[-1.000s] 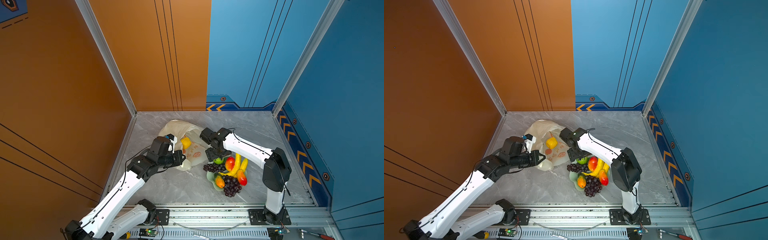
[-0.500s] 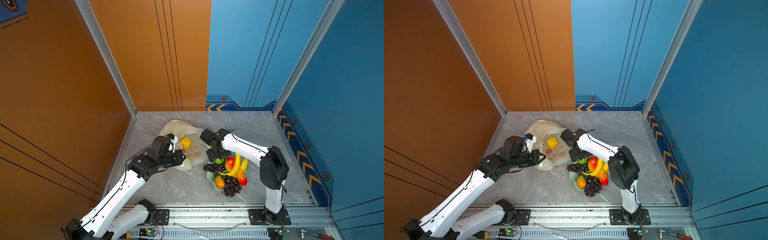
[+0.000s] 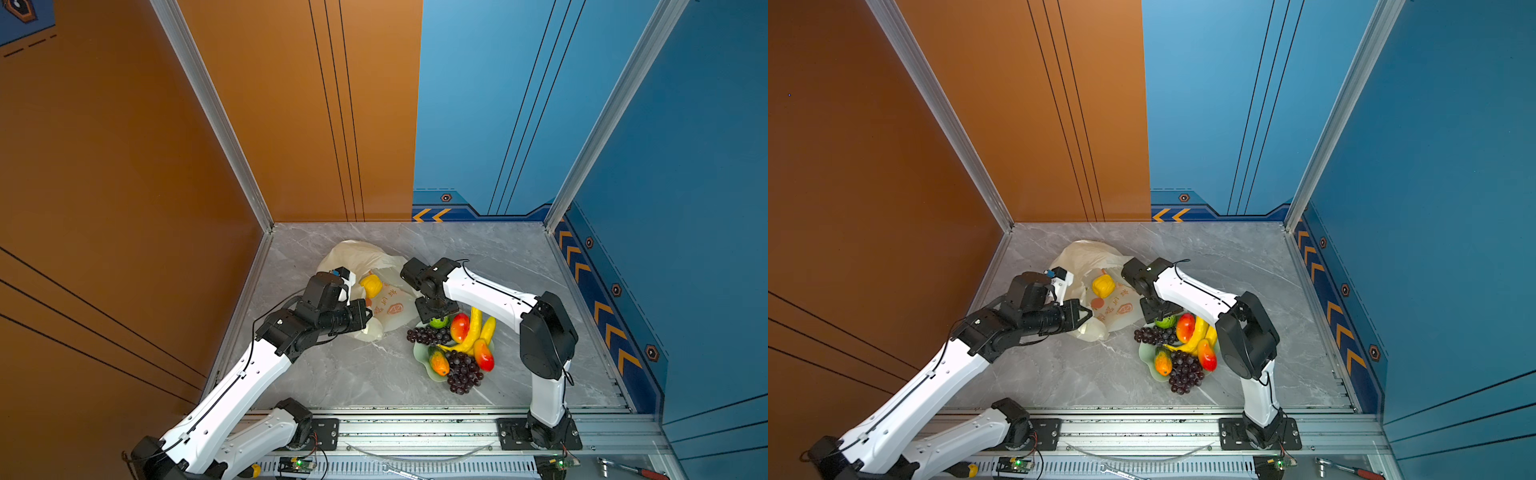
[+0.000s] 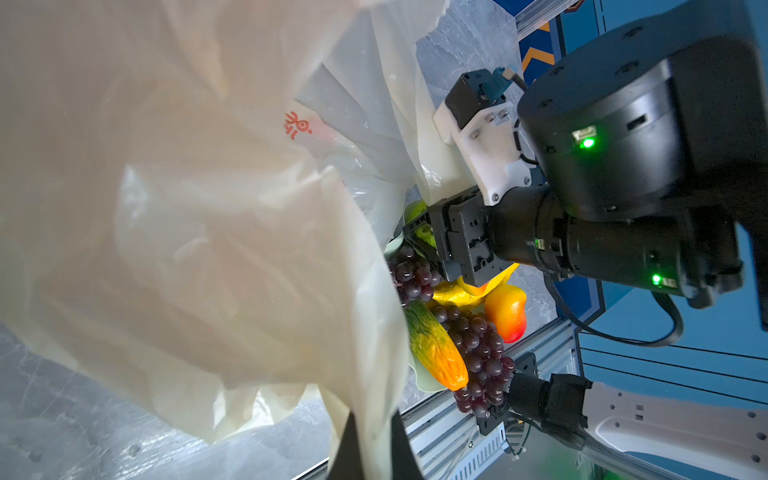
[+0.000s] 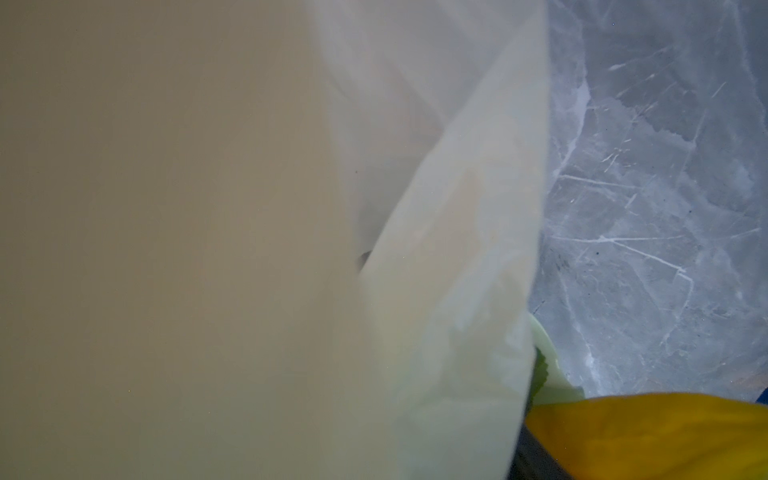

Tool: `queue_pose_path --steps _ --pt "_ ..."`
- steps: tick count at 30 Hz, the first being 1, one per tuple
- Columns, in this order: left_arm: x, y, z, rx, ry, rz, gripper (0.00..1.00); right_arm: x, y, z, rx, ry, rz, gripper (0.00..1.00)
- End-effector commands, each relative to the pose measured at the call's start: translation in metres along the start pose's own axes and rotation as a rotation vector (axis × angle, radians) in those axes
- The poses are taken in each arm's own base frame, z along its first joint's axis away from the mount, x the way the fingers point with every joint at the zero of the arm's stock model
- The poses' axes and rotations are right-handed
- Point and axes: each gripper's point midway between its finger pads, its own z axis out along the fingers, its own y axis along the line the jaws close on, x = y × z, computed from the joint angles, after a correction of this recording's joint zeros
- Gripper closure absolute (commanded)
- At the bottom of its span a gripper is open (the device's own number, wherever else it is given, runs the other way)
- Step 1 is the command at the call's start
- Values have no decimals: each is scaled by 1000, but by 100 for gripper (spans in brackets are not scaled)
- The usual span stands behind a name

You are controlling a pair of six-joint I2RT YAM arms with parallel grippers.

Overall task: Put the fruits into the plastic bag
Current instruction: 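Lower the right gripper onto the green custard apple and close on it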

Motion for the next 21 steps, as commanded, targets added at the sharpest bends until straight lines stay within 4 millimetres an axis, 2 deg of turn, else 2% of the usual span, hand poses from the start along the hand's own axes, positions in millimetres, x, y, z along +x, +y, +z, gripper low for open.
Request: queue_pose_path --steps 1,7,13,19,21 --pt "-9 -8 -5 8 -27 7 100 -9 -7 -22 -16 -65 26 37" --pt "-6 -9 -4 9 -18 12 100 -6 -9 -49 -68 -88 71 37" --pt "-4 -10 -4 13 -14 16 100 16 -13 -79 -164 -100 149 37" --pt "-3 -12 -4 22 -7 26 100 41 -12 -106 -314 -90 219 36" --pt "-2 -12 -4 26 -3 30 100 45 -11 -121 -383 -106 256 36"
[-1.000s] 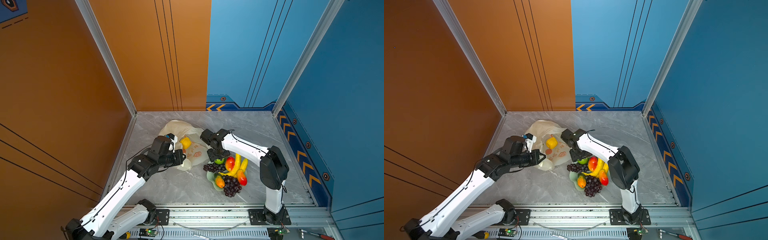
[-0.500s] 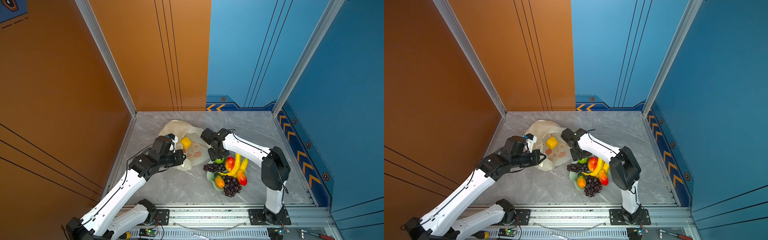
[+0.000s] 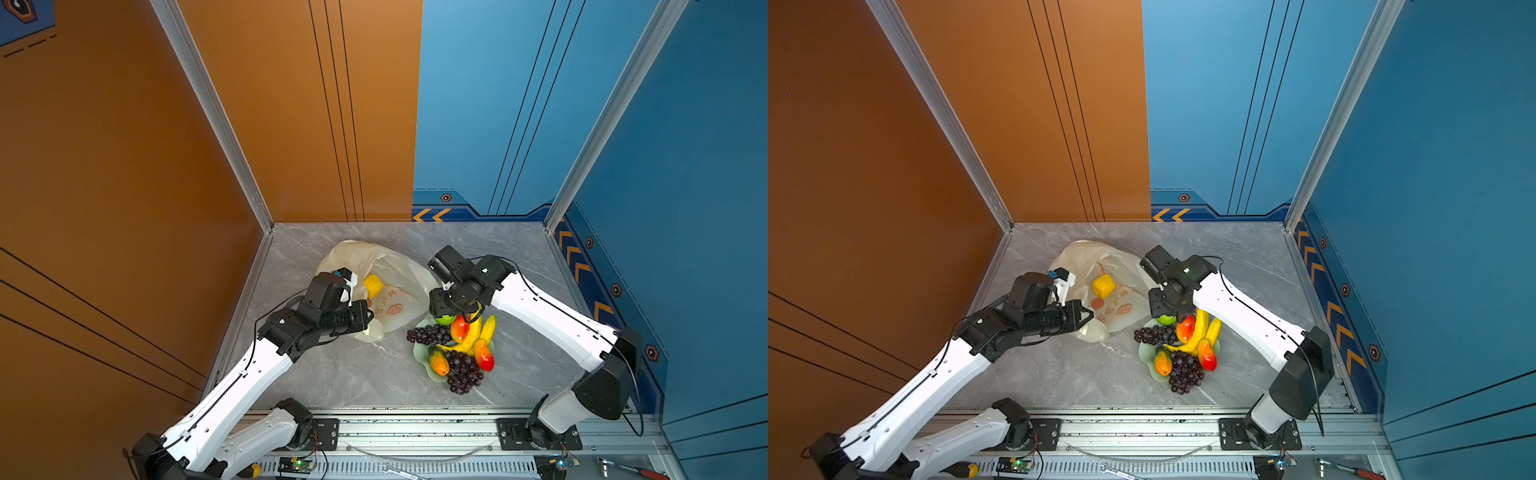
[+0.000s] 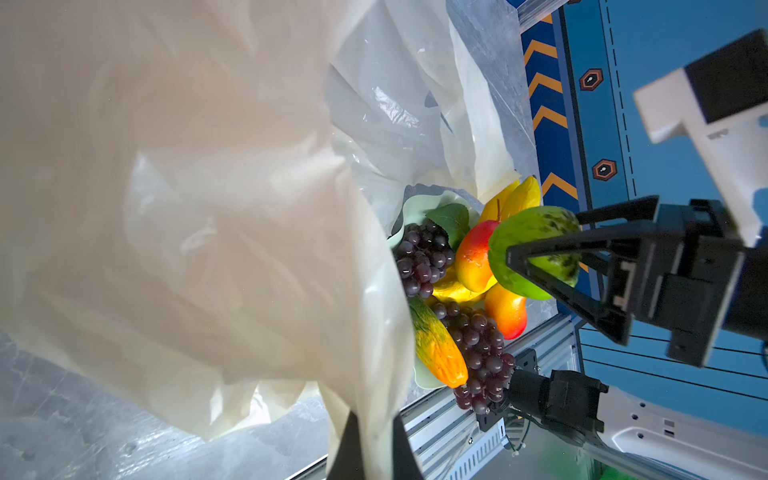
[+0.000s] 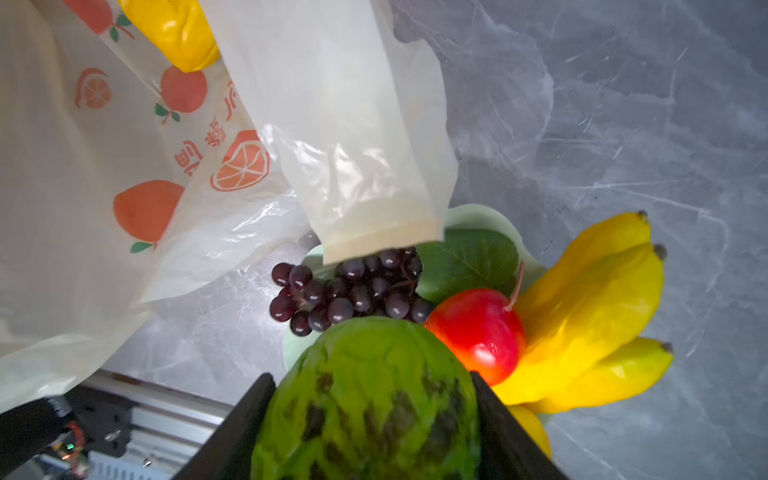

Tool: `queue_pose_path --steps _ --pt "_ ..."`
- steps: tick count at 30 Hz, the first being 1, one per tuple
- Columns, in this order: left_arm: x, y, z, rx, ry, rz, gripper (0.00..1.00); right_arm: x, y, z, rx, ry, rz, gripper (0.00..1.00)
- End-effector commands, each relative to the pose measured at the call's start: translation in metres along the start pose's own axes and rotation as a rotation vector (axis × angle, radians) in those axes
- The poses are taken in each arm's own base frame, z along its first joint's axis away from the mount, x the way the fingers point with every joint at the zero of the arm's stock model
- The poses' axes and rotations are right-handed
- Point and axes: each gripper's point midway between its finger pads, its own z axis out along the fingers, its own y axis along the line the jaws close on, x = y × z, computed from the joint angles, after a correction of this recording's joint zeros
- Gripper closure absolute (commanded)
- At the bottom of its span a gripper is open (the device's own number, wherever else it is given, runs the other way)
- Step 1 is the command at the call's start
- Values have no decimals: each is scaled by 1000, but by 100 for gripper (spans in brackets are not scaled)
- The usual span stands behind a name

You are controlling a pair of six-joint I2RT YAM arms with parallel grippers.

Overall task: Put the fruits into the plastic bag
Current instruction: 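Lower the right gripper onto the green custard apple and close on it, then carry the green custard apple with the right gripper to the bag opening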

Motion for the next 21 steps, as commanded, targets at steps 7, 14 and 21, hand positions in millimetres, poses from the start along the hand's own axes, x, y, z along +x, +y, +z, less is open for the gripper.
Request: queue_pose_path --steps 7,14,21 --pt "-6 -15 -8 44 -8 34 100 2 58 -57 -395 -120 180 37" --pt "-4 -16 -11 50 -4 41 100 -24 117 -33 -452 -165 109 37" --pt "-6 -16 -13 52 -12 38 100 -67 137 27 -379 -197 117 37"
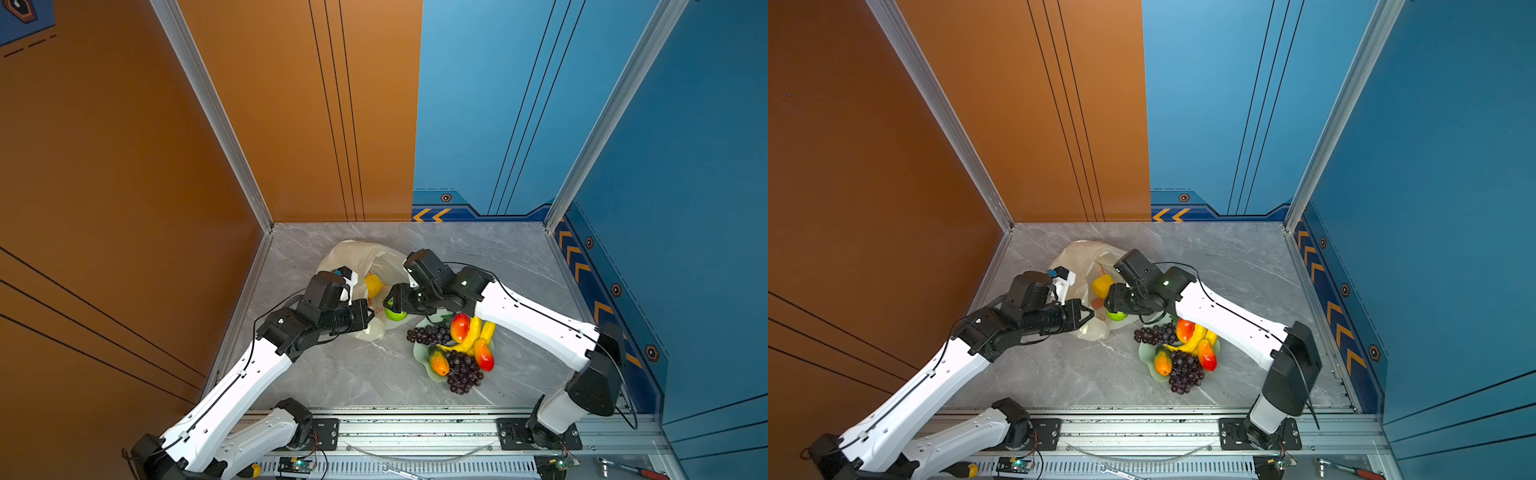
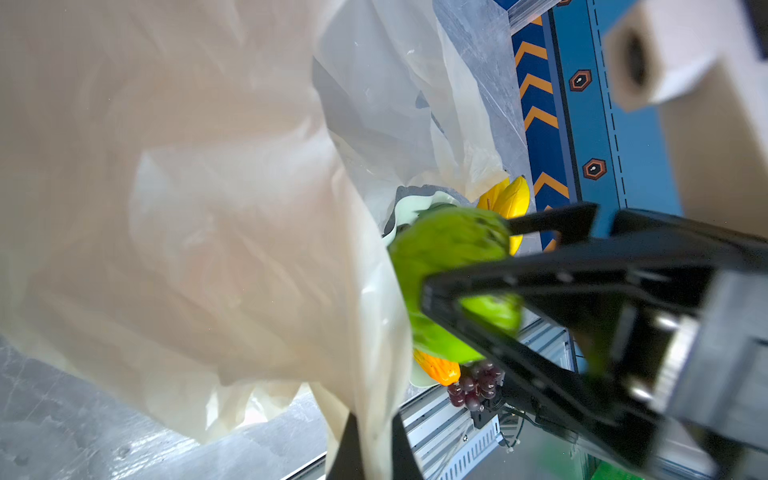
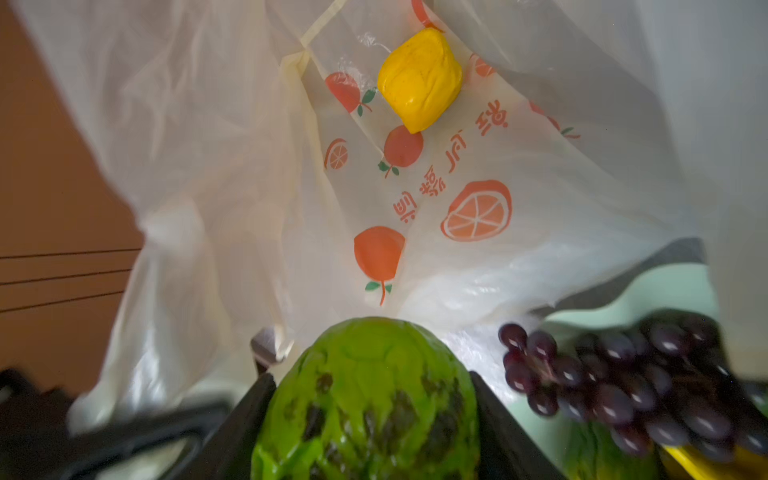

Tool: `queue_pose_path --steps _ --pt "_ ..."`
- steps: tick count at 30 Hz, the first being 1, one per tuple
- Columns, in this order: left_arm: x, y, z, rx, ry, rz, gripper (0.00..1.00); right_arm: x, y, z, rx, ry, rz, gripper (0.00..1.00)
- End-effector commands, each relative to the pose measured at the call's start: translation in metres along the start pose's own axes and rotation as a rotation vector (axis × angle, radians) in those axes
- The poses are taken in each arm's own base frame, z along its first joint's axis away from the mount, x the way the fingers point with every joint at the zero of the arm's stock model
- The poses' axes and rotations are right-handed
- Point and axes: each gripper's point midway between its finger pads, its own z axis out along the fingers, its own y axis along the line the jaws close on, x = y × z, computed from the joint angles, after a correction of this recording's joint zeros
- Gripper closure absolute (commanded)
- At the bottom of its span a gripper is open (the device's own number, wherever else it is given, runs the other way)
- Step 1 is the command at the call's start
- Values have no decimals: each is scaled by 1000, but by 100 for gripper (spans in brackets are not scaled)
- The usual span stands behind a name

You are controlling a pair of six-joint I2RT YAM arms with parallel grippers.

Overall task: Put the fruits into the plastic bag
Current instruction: 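Carry the green custard apple with the right gripper to the bag opening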

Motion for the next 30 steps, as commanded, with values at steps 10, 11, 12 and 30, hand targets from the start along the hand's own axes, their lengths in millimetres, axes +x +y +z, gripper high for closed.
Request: queue_pose_path --steps 10,11,12,30 --pt "-12 -19 -17 57 -31 36 100 -90 18 97 -155 -179 232 37" --pt "-13 -19 -17 56 -32 35 100 -94 19 106 -186 -179 270 37" --pt "-13 -19 -17 56 -32 34 100 -97 23 111 -214 -178 299 37" --pt "-23 -7 -16 44 -41 1 100 -109 54 144 -342 -117 366 4"
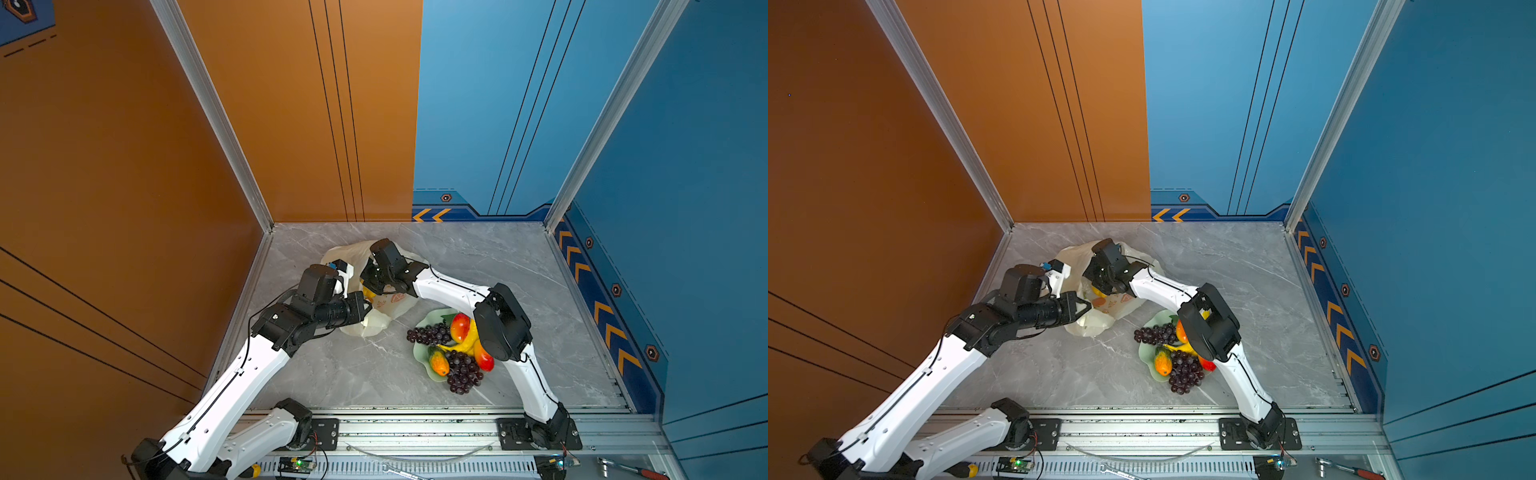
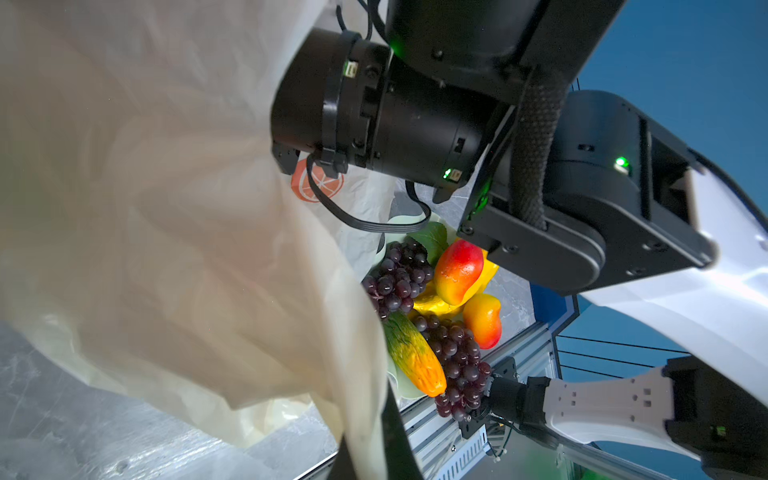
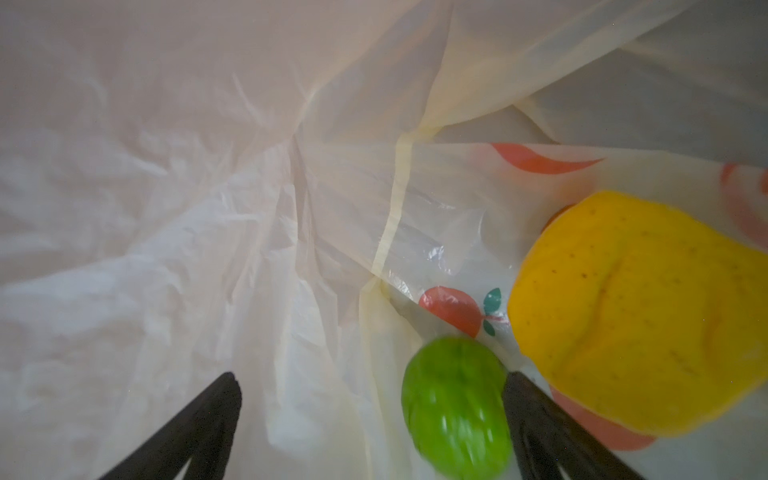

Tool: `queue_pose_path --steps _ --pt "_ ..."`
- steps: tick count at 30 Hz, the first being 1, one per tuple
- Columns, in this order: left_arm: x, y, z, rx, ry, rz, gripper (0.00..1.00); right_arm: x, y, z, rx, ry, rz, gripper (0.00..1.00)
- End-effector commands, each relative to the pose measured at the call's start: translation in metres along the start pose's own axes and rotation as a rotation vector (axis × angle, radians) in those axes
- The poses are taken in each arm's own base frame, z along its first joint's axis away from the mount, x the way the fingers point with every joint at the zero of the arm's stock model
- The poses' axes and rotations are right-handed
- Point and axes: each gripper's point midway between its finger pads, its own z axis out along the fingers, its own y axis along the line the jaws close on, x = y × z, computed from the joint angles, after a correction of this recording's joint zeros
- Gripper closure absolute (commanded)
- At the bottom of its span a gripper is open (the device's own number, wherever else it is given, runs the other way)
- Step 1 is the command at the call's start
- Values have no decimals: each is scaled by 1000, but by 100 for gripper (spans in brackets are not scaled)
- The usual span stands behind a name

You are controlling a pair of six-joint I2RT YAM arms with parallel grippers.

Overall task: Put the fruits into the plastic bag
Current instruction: 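Carry the green custard apple with the right gripper to the bag opening, then drop the green custard apple into the bag and open the right gripper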

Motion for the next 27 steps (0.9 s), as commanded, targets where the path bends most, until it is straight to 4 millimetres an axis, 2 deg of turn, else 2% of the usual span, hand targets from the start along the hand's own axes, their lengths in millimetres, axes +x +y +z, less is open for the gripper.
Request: queue_pose_path --steps 1,12,20,22,23,27 --pt "-3 -5 -7 21 -9 21 100 -3 15 -13 -35 -2 3 4" --pt "-4 0 -11 14 -33 -1 100 0 18 -39 3 4 -47 3" --pt "-2 7 -6 2 -29 -17 100 5 8 -60 84 21 -84 2" --pt "-2 7 -5 1 -26 -14 100 7 0 -62 123 31 -91 2" --pt "-1 8 -4 1 -22 -14 100 5 5 -73 122 26 -98 1" --pt "-1 11 -2 -7 -18 -23 100 9 -4 -94 200 36 -128 0"
